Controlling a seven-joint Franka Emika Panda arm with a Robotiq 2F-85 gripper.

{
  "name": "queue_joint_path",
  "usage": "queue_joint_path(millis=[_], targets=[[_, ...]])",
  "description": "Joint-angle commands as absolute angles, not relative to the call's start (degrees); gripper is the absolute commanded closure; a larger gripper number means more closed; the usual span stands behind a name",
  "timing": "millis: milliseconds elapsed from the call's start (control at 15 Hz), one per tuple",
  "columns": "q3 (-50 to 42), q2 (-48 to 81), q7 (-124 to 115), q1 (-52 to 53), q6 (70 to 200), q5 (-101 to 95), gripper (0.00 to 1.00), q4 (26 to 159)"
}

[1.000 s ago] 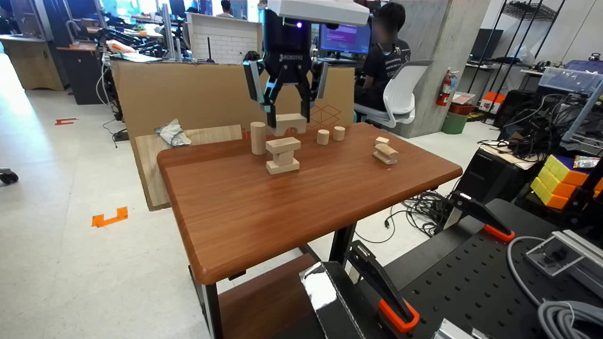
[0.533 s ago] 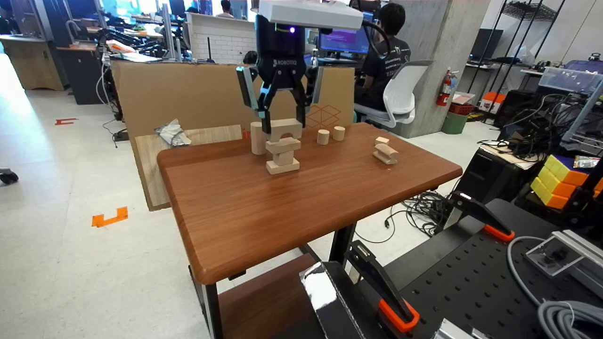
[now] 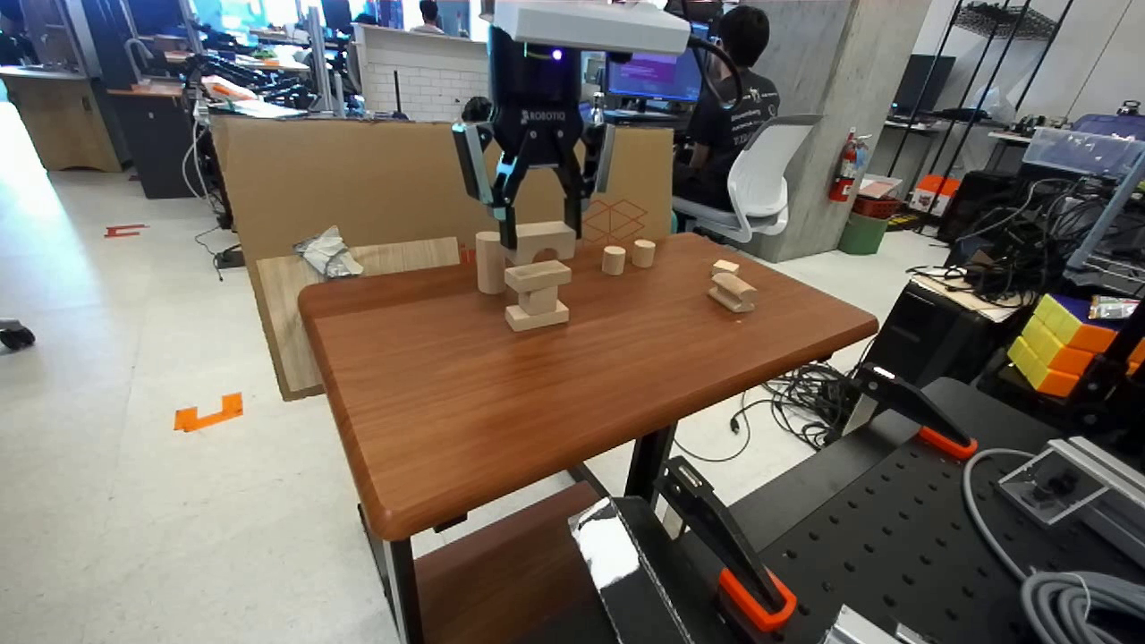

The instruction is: Put the rectangular block on the built tower

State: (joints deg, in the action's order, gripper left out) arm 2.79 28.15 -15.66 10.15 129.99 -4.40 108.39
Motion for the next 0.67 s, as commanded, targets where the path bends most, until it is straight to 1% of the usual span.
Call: queue_joint_path(millis=[0,467,533,600], targets=[[1.8,29.68,-16.99,11.19,128.25,-5.39,0.57,106.1],[1.77,30.37,-17.56,11.31,128.25,-5.66,0.57,105.82],[1.82,30.23,-17.58,11.34,128.21,-5.61,0.08,105.83],[1.88,30.07,-17.58,11.33,128.29,-5.5,0.07,105.89]])
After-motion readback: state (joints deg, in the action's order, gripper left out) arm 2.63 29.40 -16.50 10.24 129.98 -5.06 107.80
